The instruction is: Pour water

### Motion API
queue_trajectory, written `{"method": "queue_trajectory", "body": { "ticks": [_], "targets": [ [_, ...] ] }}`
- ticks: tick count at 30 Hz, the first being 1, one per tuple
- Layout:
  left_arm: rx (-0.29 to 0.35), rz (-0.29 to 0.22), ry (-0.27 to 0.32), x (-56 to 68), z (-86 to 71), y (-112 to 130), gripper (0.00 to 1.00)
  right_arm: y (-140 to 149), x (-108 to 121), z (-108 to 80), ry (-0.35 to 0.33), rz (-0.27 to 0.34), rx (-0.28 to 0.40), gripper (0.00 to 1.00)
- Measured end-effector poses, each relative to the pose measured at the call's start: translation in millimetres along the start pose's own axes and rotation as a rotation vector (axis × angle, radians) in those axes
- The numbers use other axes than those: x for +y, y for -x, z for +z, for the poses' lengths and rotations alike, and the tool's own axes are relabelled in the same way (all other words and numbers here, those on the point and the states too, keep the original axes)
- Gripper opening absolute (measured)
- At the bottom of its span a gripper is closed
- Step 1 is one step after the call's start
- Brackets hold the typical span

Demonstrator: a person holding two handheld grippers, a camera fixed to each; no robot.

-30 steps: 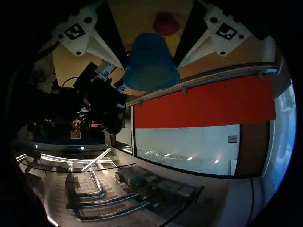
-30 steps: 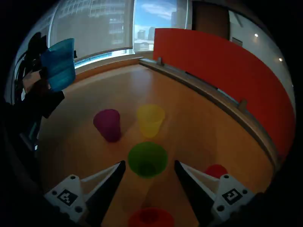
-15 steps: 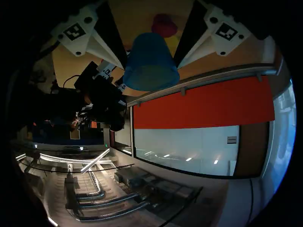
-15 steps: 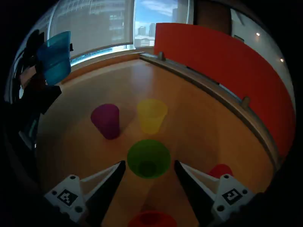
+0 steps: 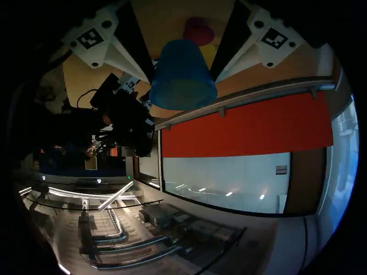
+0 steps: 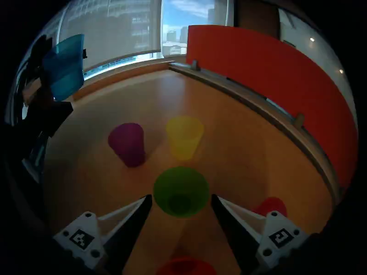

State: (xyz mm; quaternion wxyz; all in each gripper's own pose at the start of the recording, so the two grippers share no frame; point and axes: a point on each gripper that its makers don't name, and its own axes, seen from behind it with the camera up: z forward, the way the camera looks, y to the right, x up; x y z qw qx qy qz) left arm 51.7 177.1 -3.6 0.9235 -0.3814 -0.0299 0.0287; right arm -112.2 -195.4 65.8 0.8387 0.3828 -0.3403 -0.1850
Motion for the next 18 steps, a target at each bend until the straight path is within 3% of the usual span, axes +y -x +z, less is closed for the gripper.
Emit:
{"method": "queue_trajectory", "body": {
  "ticks": [18],
  "targets": [
    [-0.011,-0.004,-0.007,-5.1,-0.5,7,0.82,5,-2,19.9,-0.003,0.035,-0.030,1.00]
  ]
}}
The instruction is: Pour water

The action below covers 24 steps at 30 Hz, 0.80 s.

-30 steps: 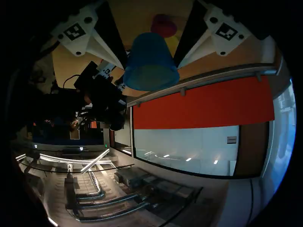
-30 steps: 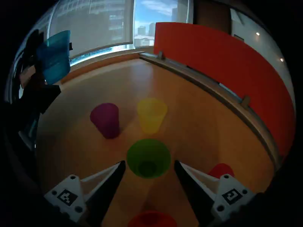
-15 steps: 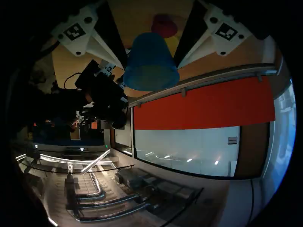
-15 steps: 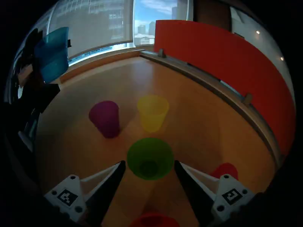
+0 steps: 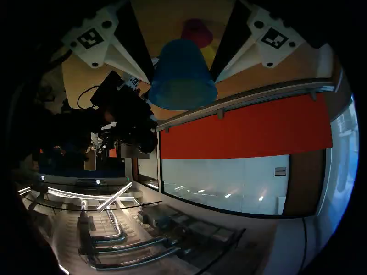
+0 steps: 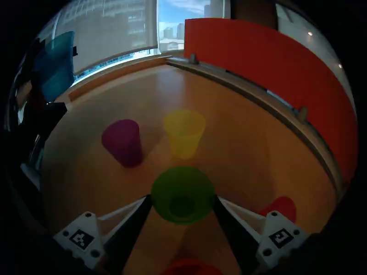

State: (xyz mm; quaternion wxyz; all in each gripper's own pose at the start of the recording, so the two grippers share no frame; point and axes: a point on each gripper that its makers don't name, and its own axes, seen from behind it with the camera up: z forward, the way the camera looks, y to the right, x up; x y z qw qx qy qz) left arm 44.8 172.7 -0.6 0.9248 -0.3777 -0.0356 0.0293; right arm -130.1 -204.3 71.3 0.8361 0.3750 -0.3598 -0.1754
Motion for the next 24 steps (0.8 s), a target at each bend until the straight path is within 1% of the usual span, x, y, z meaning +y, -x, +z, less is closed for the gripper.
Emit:
{"method": "queue_trajectory", "body": {
  "ticks": [6,8,10,17,24],
  "targets": [
    [-0.001,-0.001,0.002,0.1,-0.5,2,0.82,-1,2,2.1,0.011,-0.011,0.004,1.00],
    [-0.002,-0.002,0.001,-0.3,-0.8,2,0.82,-2,2,2.9,0.012,-0.012,0.007,0.98],
    [-0.002,-0.003,0.000,-0.6,-1.1,3,0.82,-2,1,3.8,0.010,-0.013,0.010,0.94],
    [-0.006,-0.003,-0.002,-0.6,-2.3,4,0.82,-4,-3,5.8,-0.001,-0.017,0.028,0.92],
    [-0.010,-0.001,-0.005,-0.4,-2.1,4,0.82,-15,-2,-1.3,0.000,0.002,0.080,0.92]
  ]
}}
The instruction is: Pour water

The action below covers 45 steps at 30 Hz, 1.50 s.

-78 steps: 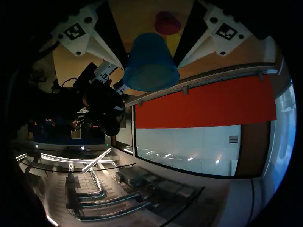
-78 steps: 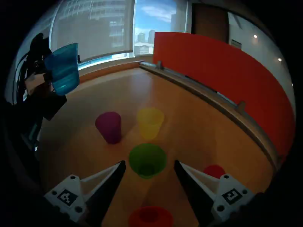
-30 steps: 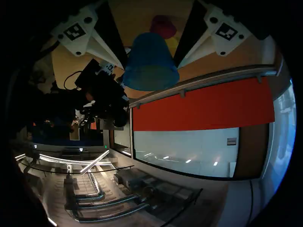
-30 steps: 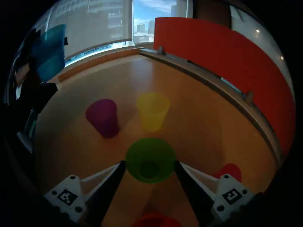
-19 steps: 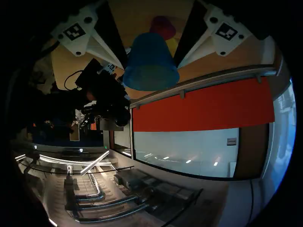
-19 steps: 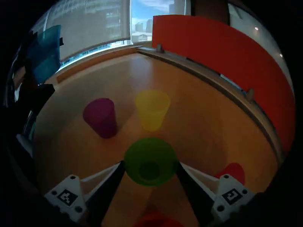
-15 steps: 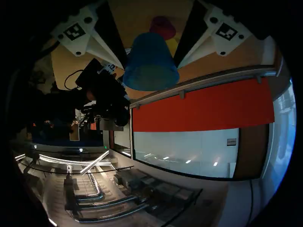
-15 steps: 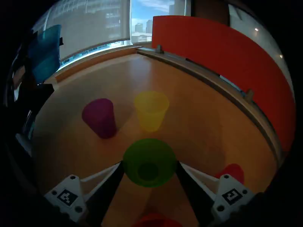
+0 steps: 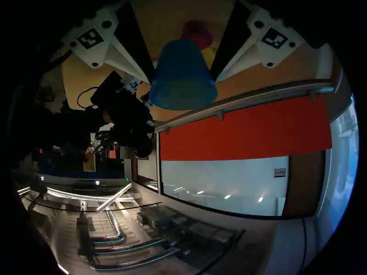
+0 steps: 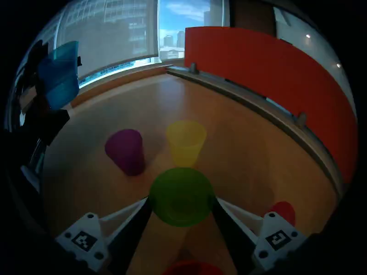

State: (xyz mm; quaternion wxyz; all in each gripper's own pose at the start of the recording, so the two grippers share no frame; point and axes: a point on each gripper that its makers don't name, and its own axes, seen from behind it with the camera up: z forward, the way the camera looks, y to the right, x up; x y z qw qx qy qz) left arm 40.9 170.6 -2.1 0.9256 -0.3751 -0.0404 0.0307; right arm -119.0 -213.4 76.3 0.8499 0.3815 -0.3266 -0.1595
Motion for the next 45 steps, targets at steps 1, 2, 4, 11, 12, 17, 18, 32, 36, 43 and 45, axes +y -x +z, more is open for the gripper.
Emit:
{"method": "queue_trajectory", "body": {
  "ticks": [1,2,4,11,12,17,18,32,36,43,45],
  "targets": [
    [0.000,0.000,0.000,-0.1,0.2,0,0.82,-2,0,-2.0,0.000,0.004,0.008,0.92],
    [-0.001,0.001,-0.001,-0.2,0.4,-1,0.82,-4,0,-4.2,0.000,0.008,0.016,0.92],
    [-0.001,0.002,-0.002,0.1,0.8,-1,0.82,-8,0,-9.2,0.002,0.012,0.033,0.92],
    [-0.006,0.005,-0.008,2.2,2.6,-1,0.82,-21,0,-31.6,0.018,0.018,0.096,0.92],
    [-0.007,0.005,-0.008,2.5,2.8,-1,0.82,-23,-1,-35.0,0.020,0.019,0.104,0.92],
    [-0.012,0.005,-0.011,4.1,3.8,0,0.82,-31,-3,-53.5,0.031,0.025,0.155,0.92],
    [-0.013,0.005,-0.011,4.5,4.0,0,0.82,-32,-3,-56.8,0.034,0.027,0.164,0.92],
    [-0.013,0.008,-0.022,6.7,2.9,-3,0.82,-57,-10,-99.4,0.054,0.010,0.303,0.92],
    [-0.014,0.009,-0.022,7.4,2.9,-4,0.82,-67,-13,-109.5,0.060,0.001,0.345,0.92],
    [-0.011,0.014,-0.022,8.9,1.9,-9,0.82,-79,-19,-124.0,0.053,-0.001,0.408,0.92],
    [-0.010,0.015,-0.023,9.1,1.5,-11,0.82,-82,-20,-128.1,0.051,-0.002,0.426,0.92]
  ]
}}
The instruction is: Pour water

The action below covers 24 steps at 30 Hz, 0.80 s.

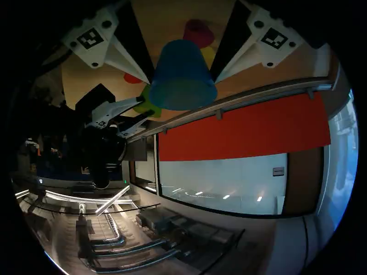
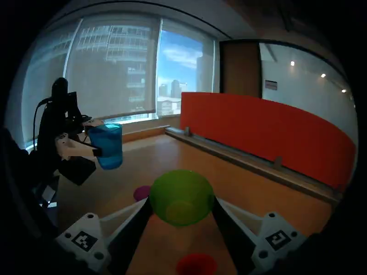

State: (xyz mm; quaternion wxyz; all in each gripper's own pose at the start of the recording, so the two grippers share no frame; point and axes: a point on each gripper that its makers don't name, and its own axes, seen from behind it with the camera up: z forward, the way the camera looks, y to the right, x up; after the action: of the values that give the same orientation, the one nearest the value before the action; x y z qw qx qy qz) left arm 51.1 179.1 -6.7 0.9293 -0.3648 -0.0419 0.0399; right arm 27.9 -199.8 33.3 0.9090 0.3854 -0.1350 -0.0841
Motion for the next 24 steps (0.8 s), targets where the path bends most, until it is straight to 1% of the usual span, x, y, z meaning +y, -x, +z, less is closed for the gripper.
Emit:
{"method": "queue_trajectory", "body": {
  "ticks": [8,15,24],
  "targets": [
    [0.008,0.000,0.001,0.3,0.7,-7,0.82,-20,-7,-7.3,-0.005,-0.012,0.088,0.93],
    [0.013,0.001,0.000,0.1,1.3,-11,0.82,-31,-9,-10.1,0.002,0.003,0.148,0.93],
    [0.012,0.007,0.004,1.3,3.9,-13,0.82,-38,-9,-12.7,0.005,0.005,0.180,0.93]
  ]
}}
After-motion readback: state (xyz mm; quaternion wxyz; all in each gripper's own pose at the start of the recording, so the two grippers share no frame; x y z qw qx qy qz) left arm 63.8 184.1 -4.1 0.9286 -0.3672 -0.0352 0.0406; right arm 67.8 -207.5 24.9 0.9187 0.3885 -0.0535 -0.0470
